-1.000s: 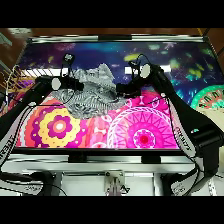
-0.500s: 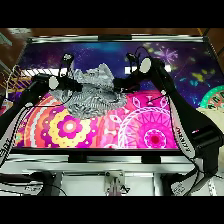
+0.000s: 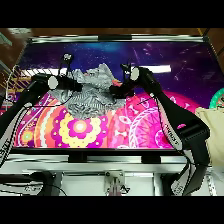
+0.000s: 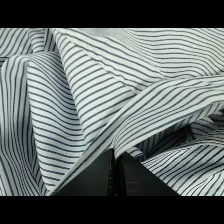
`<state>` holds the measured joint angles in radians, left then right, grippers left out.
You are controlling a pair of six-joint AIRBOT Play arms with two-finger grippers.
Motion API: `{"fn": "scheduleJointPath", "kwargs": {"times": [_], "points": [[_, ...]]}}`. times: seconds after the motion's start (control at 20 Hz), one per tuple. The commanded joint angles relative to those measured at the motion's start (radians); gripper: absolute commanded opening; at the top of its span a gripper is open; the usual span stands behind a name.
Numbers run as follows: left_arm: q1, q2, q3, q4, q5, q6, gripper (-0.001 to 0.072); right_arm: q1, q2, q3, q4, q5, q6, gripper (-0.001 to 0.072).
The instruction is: Fold the shirts.
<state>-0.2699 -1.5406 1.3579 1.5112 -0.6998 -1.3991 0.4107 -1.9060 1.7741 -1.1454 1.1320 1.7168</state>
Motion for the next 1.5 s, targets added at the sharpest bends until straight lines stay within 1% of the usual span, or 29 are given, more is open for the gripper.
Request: {"fn": "scheduleJointPath", "kwargs": {"times": [0.0,0.15,0.25,0.35,0.45,0.5,0.6,0.65,0.7,0.75,0.8,0.9,0.95,1.0,1.1,1.2,1.3,1.35,1.45], "points": [[0.0,0.007,0.001,0.0,0.0,0.0,0.0063,0.003,-0.007,0.002,-0.01,-0.045,-0.013,0.0075],[0.0,0.056,0.011,0.0,0.01,0.0,0.0062,0.003,0.073,0.003,-0.124,-0.035,-0.044,0.0074],[0.0,0.116,0.056,0.0,0.009,0.0,0.0062,0.003,0.167,0.003,-0.167,-0.034,-0.106,0.0074],[-0.001,0.196,0.13,0.0,0.007,0.0,0.0062,0.003,0.281,0.003,-0.174,-0.047,-0.156,0.0074],[-0.005,0.293,0.22,-0.011,0.007,0.0,0.0063,0.003,0.401,0.003,-0.174,-0.087,-0.183,0.0074],[-0.012,0.344,0.266,-0.038,0.006,-0.001,0.0063,0.003,0.47,0.003,-0.174,-0.12,-0.19,0.0074],[-0.029,0.436,0.33,-0.092,0.006,-0.037,0.0062,0.003,0.576,0.003,-0.172,-0.18,-0.189,0.0074],[-0.045,0.475,0.34,-0.094,0.006,-0.042,0.0062,0.003,0.621,0.003,-0.168,-0.196,-0.189,0.0074],[-0.055,0.509,0.34,-0.093,-0.018,-0.042,0.0061,0.003,0.654,0.003,-0.16,-0.193,-0.189,0.0074],[-0.055,0.529,0.34,-0.093,-0.076,-0.049,0.0061,0.004,0.677,0.003,-0.152,-0.171,-0.2,0.0074],[-0.054,0.537,0.34,-0.081,-0.171,-0.062,0.0061,0.004,0.686,0.003,-0.134,-0.133,-0.222,0.0074],[-0.053,0.523,0.32,-0.045,-0.359,-0.108,0.0061,0.004,0.669,0.002,-0.085,-0.034,-0.244,0.0074],[-0.054,0.512,0.288,-0.045,-0.405,-0.113,0.0061,0.004,0.642,0.002,-0.049,0.016,-0.245,0.0074],[-0.054,0.502,0.235,-0.045,-0.414,-0.114,0.0061,0.006,0.608,0.002,-0.022,0.057,-0.243,0.0074],[-0.047,0.483,0.11,-0.034,-0.381,-0.114,0.0061,0.021,0.52,0.002,-0.041,0.138,-0.195,0.0074],[-0.024,0.454,-0.013,-0.022,-0.345,-0.129,0.0061,0.037,0.417,0.002,-0.097,0.211,-0.14,0.0074],[-0.002,0.414,-0.105,-0.023,-0.264,-0.169,0.0062,0.055,0.319,0.002,-0.111,0.222,-0.124,0.0074],[-0.003,0.391,-0.13,-0.024,-0.216,-0.171,0.0062,0.055,0.274,0.002,-0.109,0.213,-0.103,0.0075],[-0.009,0.332,-0.142,-0.057,-0.145,-0.169,0.0062,0.047,0.216,0.002,-0.114,0.204,-0.011,0.0076]]}}
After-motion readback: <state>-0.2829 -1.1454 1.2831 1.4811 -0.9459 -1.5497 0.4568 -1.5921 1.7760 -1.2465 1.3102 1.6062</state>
